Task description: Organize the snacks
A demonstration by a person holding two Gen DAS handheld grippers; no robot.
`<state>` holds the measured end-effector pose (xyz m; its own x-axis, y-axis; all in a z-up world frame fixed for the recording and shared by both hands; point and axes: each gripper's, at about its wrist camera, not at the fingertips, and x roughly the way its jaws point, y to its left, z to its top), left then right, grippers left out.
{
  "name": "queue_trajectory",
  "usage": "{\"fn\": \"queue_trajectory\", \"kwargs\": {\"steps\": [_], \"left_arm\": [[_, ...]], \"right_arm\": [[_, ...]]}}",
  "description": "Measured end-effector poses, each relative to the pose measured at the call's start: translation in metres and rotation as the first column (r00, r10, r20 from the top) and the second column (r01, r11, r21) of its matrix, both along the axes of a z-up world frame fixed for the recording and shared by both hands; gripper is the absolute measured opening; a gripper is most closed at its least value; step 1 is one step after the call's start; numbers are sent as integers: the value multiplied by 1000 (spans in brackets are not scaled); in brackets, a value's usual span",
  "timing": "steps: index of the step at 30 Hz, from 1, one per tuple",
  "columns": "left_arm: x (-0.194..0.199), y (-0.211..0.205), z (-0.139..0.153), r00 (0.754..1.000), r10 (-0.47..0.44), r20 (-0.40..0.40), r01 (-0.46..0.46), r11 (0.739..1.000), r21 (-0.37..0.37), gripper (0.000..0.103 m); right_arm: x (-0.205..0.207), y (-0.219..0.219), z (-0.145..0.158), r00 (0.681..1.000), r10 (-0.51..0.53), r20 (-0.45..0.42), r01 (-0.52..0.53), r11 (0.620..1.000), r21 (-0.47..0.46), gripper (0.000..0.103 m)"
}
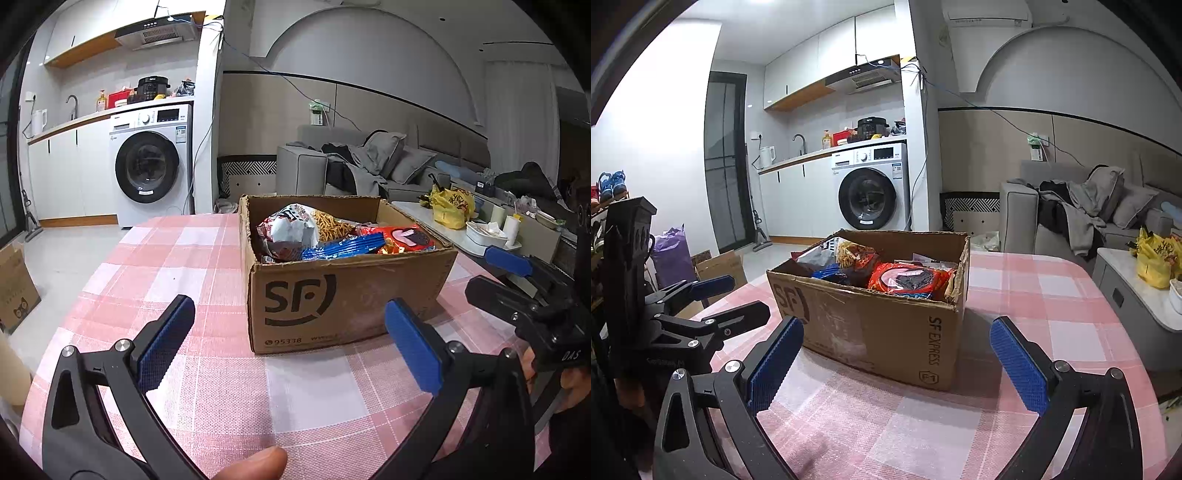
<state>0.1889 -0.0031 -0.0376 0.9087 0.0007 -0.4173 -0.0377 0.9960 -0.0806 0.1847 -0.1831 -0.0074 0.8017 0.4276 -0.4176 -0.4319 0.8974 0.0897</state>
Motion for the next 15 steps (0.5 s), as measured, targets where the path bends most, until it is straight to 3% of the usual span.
{"fn": "queue_trajectory", "kwargs": {"steps": [15], "left_arm": [[1, 0, 0, 1000, -2, -1, 2, 1000, 3, 103]], "right_arm": [[0, -1, -3, 1000, 3, 1, -3, 1000, 1, 103]]}}
